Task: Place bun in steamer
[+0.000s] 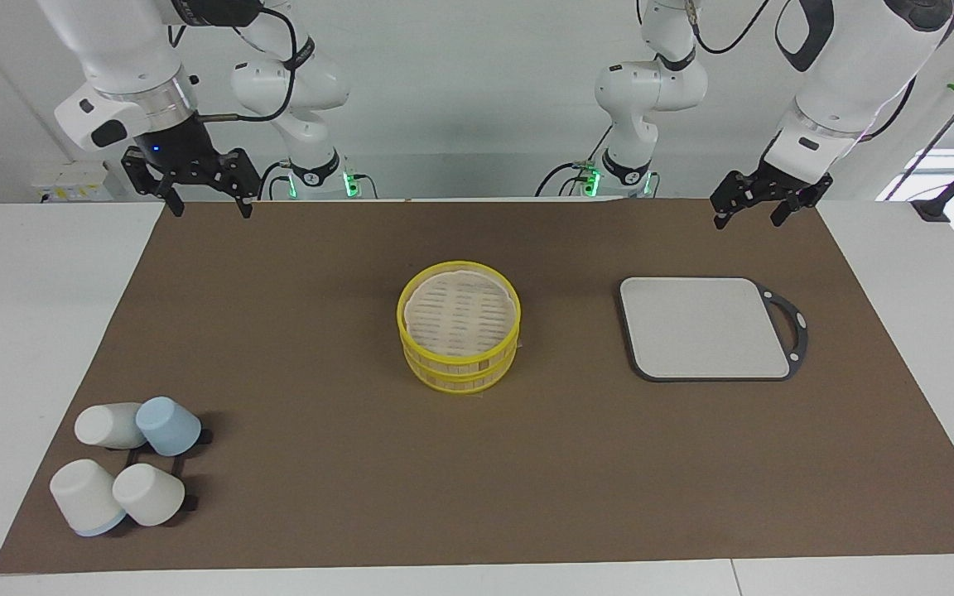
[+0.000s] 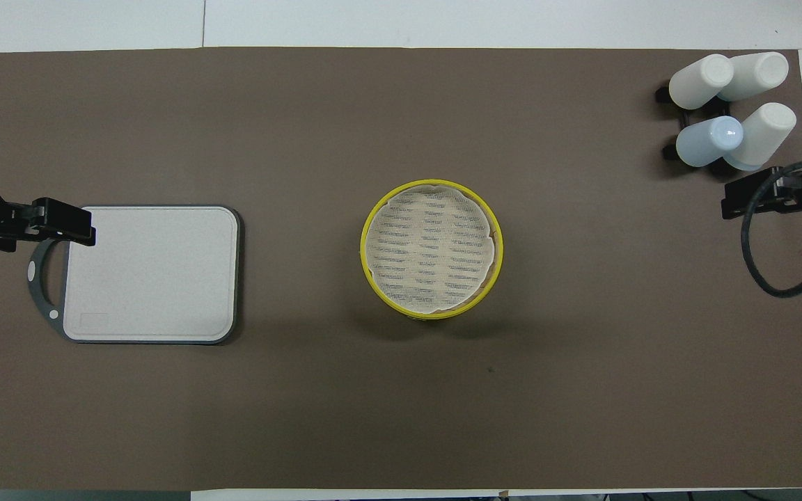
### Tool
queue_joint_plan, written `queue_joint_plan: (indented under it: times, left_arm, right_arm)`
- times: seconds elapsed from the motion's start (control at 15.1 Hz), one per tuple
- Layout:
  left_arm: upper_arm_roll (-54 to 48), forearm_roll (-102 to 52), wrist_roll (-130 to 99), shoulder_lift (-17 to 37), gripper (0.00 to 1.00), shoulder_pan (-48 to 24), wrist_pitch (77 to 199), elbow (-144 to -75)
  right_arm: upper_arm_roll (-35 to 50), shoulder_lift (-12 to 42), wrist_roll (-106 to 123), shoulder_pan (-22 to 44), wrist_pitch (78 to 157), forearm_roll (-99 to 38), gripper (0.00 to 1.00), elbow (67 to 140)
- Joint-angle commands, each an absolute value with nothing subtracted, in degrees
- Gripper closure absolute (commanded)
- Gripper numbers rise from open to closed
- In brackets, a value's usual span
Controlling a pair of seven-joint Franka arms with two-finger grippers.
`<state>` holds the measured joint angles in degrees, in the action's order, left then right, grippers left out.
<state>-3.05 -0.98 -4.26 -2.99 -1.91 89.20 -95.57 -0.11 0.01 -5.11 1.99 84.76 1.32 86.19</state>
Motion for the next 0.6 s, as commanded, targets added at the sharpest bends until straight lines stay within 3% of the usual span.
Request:
queue_joint_plan:
  times: [0.0,0.53]
  left_arm:
    - [-2.7,-0.4,-3.6,-2.5,0.00,-2.1,89.6,-94.7]
    - [-2.7,-0.4,-3.6,-2.5,0.00,-2.1,89.6,-94.7]
  right_arm:
    - [-1.6,0.1,-3.8,1.9,85.3,0.3,0.00,86.3]
    - [-1.7,0.1,-3.8,1.8,85.9,0.8,0.00,86.7]
